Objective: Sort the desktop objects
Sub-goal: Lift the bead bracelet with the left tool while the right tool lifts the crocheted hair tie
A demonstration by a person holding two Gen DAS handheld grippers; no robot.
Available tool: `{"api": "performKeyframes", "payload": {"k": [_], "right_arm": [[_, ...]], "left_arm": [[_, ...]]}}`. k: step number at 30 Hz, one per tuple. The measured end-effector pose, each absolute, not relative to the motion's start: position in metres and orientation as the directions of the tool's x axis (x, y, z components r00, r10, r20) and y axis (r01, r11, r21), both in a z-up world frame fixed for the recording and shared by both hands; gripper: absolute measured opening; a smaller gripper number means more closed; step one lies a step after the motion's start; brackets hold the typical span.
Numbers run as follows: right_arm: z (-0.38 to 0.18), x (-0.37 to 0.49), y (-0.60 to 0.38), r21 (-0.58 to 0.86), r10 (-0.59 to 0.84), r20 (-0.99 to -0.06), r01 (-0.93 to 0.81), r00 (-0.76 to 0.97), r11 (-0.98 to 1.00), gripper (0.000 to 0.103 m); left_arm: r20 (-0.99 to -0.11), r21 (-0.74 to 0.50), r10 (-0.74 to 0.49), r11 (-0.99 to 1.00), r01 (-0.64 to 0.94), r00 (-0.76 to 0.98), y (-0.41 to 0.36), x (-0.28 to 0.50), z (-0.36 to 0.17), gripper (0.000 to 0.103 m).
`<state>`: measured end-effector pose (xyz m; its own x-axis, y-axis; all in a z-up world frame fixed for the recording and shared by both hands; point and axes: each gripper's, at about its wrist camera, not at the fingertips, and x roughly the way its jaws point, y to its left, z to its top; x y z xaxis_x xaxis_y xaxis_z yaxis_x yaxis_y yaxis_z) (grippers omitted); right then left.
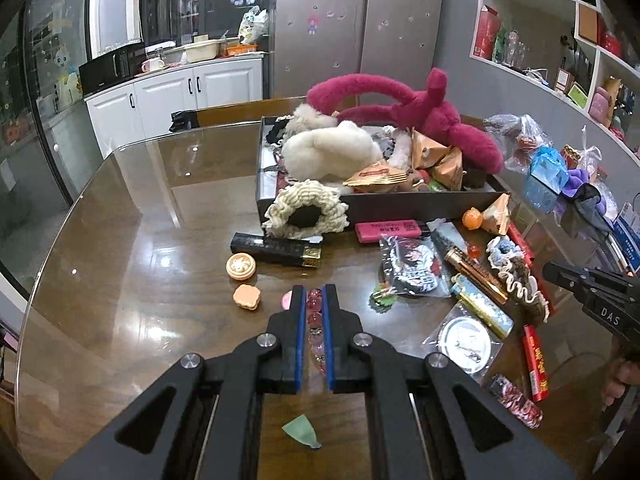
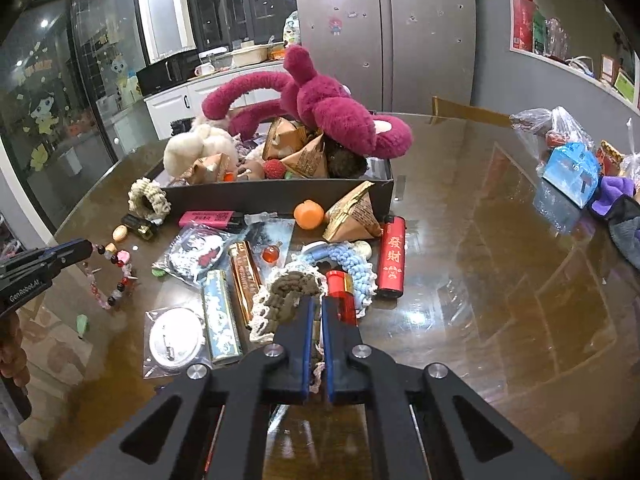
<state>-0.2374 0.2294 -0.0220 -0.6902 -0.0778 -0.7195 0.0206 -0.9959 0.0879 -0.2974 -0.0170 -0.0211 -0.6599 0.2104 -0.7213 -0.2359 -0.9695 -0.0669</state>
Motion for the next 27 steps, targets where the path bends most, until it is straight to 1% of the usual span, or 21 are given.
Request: {"api": "performKeyframes", "payload": {"k": [10, 19, 20, 21, 22, 23, 24, 25, 27], "right_arm": [[-0.007, -0.238, 0.232, 0.118, -0.133, -0.711, 0.068, -0.691, -0.991, 0.005], [-0.028, -0.235, 0.216, 0.067, -0.146, -0.744, 0.145, -0.652, -0.987, 0.006], [-0.029, -0.235, 0.215, 0.064, -0.151, -0.748, 0.156, -0.647, -0.986, 0.007], [-0.030, -0.234, 0.213, 0.060, -0.154, -0.752, 0.166, -0.641, -0.984, 0.014], [-0.032, -0.234, 0.211, 0.050, -0.148, -0.754, 0.169, -0.639, -0.984, 0.023], [-0.033, -0.233, 0.210, 0.038, -0.137, -0.755, 0.166, -0.641, -0.985, 0.027], [-0.034, -0.233, 0.209, 0.033, -0.133, -0.757, 0.165, -0.640, -0.986, 0.035], [-0.036, -0.233, 0.209, 0.032, -0.130, -0.758, 0.163, -0.639, -0.986, 0.038], [-0.036, -0.232, 0.210, 0.026, -0.125, -0.755, 0.161, -0.644, -0.987, 0.042]], "left_arm": [[-0.700, -0.071, 0.233, -0.963, -0.259, -0.676, -0.002, -0.297, 0.000, 0.008], [-0.704, -0.057, 0.249, -0.953, -0.296, -0.665, 0.014, -0.295, 0.001, 0.008], [-0.708, -0.059, 0.250, -0.953, -0.297, -0.661, 0.014, -0.296, 0.000, 0.008], [-0.709, -0.059, 0.250, -0.953, -0.298, -0.659, 0.014, -0.296, -0.001, 0.008], [-0.709, -0.059, 0.248, -0.954, -0.296, -0.660, 0.014, -0.296, -0.002, 0.008], [-0.711, -0.061, 0.249, -0.953, -0.296, -0.658, 0.014, -0.297, -0.003, 0.008], [-0.711, -0.062, 0.250, -0.953, -0.297, -0.657, 0.014, -0.297, -0.003, 0.008], [-0.712, -0.061, 0.250, -0.953, -0.296, -0.656, 0.014, -0.297, -0.004, 0.008], [-0.714, -0.061, 0.249, -0.953, -0.296, -0.654, 0.013, -0.298, -0.005, 0.008]]}}
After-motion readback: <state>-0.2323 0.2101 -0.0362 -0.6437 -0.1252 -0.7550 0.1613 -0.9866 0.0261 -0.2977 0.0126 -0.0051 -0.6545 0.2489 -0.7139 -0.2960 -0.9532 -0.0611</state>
